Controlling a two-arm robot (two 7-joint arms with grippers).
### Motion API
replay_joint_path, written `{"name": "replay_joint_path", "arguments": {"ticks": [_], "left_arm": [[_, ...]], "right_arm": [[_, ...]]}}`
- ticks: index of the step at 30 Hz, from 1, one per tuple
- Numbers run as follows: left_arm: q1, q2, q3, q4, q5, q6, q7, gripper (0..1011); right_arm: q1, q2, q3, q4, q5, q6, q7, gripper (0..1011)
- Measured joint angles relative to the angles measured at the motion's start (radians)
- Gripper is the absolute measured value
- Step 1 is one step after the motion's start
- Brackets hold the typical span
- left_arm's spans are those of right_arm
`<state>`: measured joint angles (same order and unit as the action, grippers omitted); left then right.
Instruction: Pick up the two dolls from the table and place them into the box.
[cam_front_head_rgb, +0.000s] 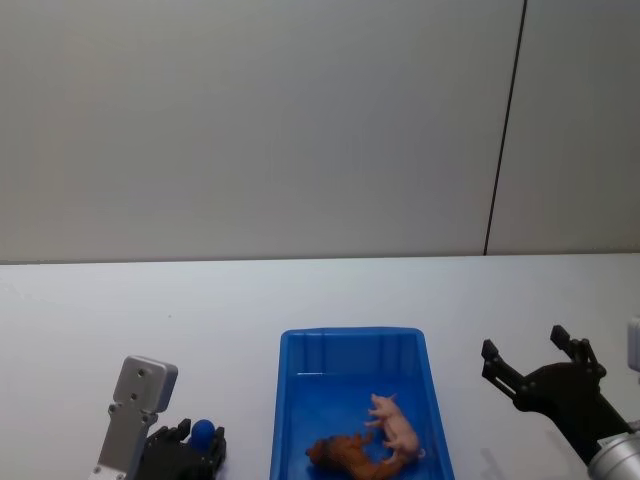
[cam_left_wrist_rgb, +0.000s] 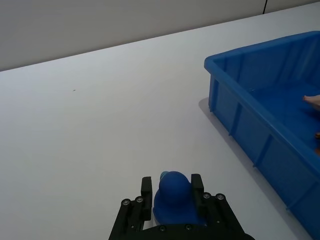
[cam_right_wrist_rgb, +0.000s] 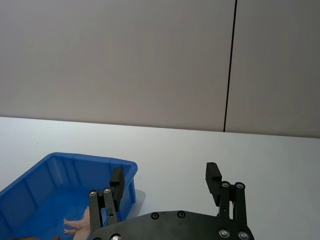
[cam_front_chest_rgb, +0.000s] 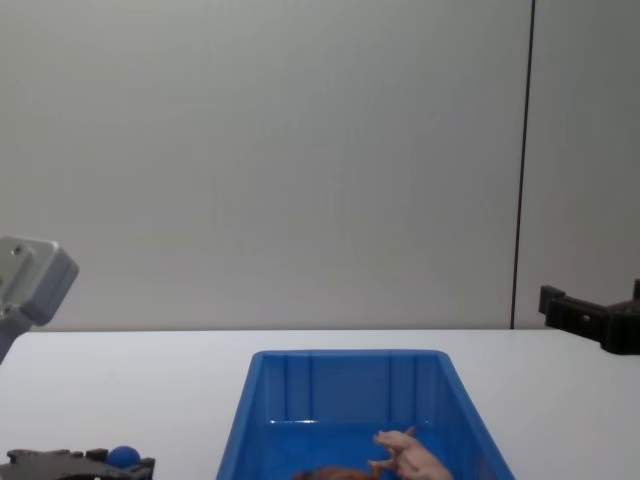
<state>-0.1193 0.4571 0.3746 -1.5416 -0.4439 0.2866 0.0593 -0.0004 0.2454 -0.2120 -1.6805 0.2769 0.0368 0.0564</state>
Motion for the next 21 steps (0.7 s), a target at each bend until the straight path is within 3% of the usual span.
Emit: {"name": "replay_joint_path", "arguments": {"ticks": [7,21], "left_arm": [[0.005,0.001,-0.003,0.0,0.008,-0.011,0.0,312],[0.004,0.012,-0.015,-0.077,0.054,-0.053,-0.033,218]], "right_arm": [[0.0,0.0,0.0,0.0,0.0,0.0,0.0,1001],[0.0,0.0,0.0,0.0,0.0,0.0,0.0,1001]]}}
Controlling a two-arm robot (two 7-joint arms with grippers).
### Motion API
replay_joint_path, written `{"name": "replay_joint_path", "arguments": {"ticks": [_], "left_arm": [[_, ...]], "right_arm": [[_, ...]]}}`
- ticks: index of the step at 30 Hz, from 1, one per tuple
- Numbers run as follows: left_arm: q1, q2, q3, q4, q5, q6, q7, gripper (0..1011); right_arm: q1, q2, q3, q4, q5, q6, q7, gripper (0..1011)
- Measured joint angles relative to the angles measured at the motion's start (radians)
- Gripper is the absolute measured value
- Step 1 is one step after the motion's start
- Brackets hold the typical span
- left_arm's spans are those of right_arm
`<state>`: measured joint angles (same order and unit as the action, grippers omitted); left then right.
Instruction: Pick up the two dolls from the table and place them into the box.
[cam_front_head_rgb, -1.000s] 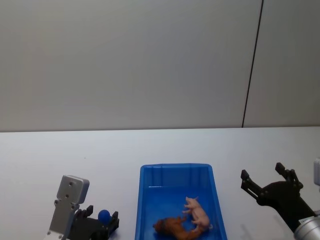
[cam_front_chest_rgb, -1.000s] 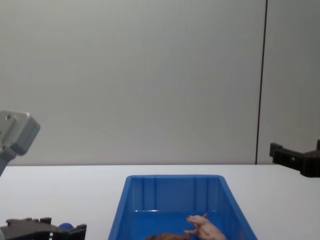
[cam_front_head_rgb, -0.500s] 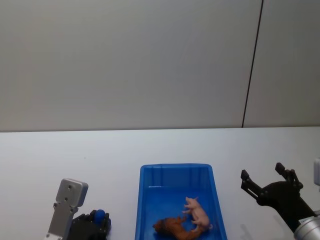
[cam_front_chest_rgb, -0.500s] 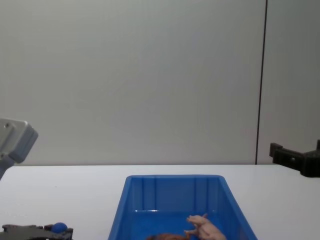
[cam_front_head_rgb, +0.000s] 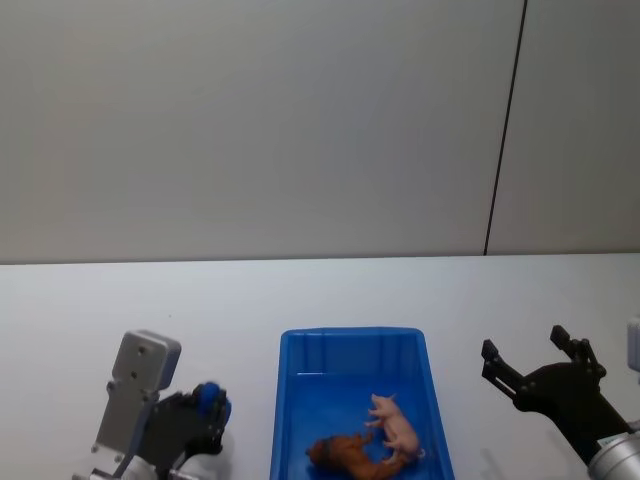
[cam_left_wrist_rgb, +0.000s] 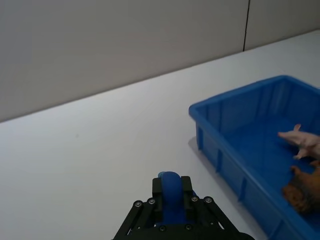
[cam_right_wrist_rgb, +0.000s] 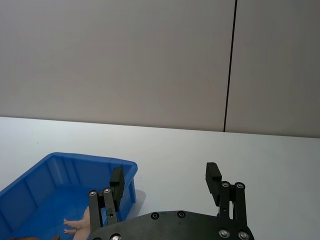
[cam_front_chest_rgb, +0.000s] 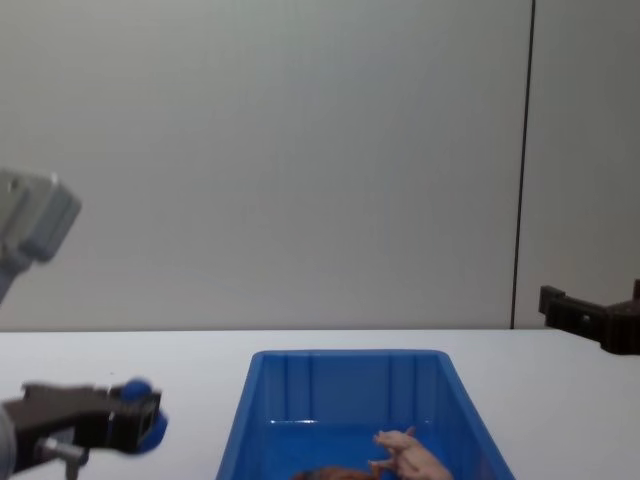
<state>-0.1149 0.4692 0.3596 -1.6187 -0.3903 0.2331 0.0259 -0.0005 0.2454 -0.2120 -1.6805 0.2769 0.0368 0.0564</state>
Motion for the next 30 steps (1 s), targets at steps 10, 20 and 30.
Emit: {"name": "replay_joint_path", "arguments": {"ticks": [10,20,30], "left_arm": [[-0.029,-0.006,-0.004,-0.06,0.043,-0.025,-0.086,154],[-0.078,-0.041,0.01,-0.081,0.078,-0.037,-0.2,98],[-0.133,-0.095,0.037,-0.065,0.118,-0.032,-0.306,376]], "right_arm": [[0.0,0.0,0.0,0.0,0.0,0.0,0.0,1001],[0.0,0.0,0.0,0.0,0.0,0.0,0.0,1001],[0.0,0.0,0.0,0.0,0.0,0.0,0.0,1001]]}}
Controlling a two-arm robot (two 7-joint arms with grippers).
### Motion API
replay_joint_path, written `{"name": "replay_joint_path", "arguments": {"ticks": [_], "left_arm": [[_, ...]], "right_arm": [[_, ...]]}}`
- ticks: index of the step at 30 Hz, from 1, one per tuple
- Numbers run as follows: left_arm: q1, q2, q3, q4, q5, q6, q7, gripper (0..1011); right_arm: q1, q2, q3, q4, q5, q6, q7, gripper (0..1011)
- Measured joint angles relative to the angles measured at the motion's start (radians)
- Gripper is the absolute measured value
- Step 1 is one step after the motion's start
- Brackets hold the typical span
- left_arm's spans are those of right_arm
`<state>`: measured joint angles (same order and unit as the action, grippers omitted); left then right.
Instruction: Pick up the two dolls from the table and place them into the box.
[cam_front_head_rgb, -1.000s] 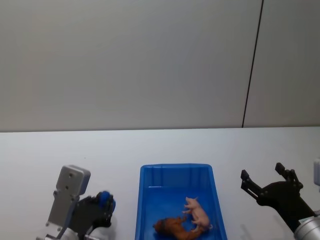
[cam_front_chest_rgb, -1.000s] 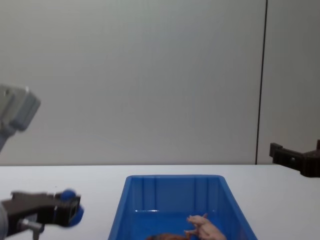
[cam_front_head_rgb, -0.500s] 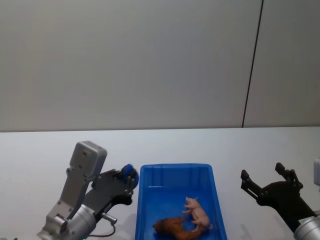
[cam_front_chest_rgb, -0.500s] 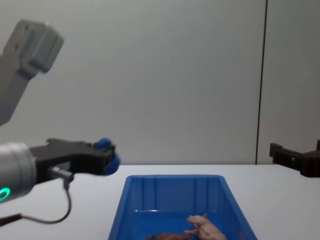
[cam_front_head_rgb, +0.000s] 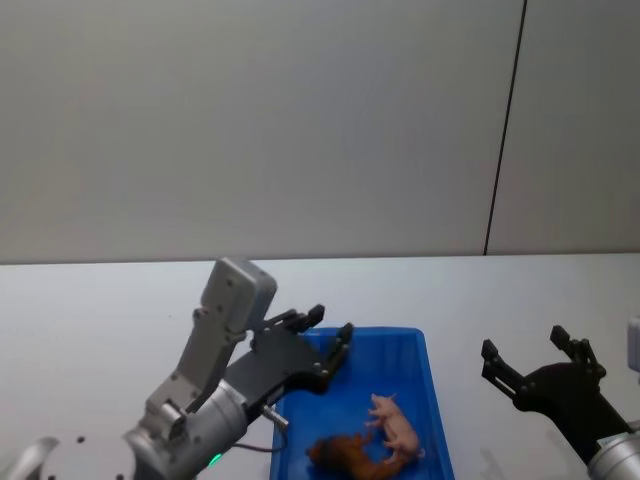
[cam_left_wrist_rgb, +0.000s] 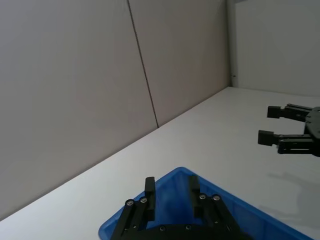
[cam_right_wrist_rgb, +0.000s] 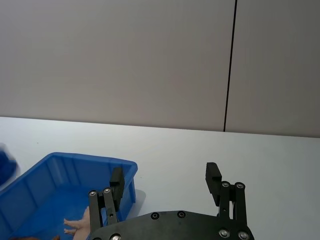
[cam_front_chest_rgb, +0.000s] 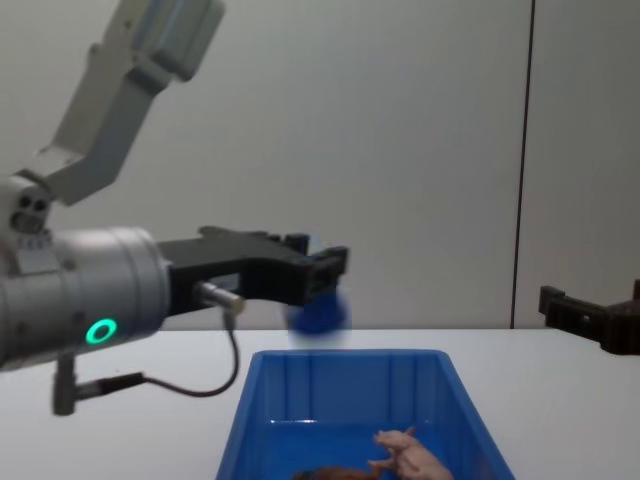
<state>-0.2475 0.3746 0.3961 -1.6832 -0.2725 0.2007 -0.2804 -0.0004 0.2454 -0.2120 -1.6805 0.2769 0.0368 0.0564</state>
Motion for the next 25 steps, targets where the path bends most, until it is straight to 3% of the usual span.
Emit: {"name": "replay_joint_path", "arguments": {"ticks": [17,21,25], "left_arm": [[-0.04,-0.039,0.018,0.018,0.031,0.01,-0.071,929],[-0.044,-0.042,0.02,0.02,0.034,0.011,-0.077,1001],[-0.046,-0.045,0.021,0.021,0.036,0.012,-0.082,1001]], "right_arm": [[0.0,0.0,0.0,0.0,0.0,0.0,0.0,1001],[0.0,0.0,0.0,0.0,0.0,0.0,0.0,1001],[0.0,0.0,0.0,0.0,0.0,0.0,0.0,1001]]}}
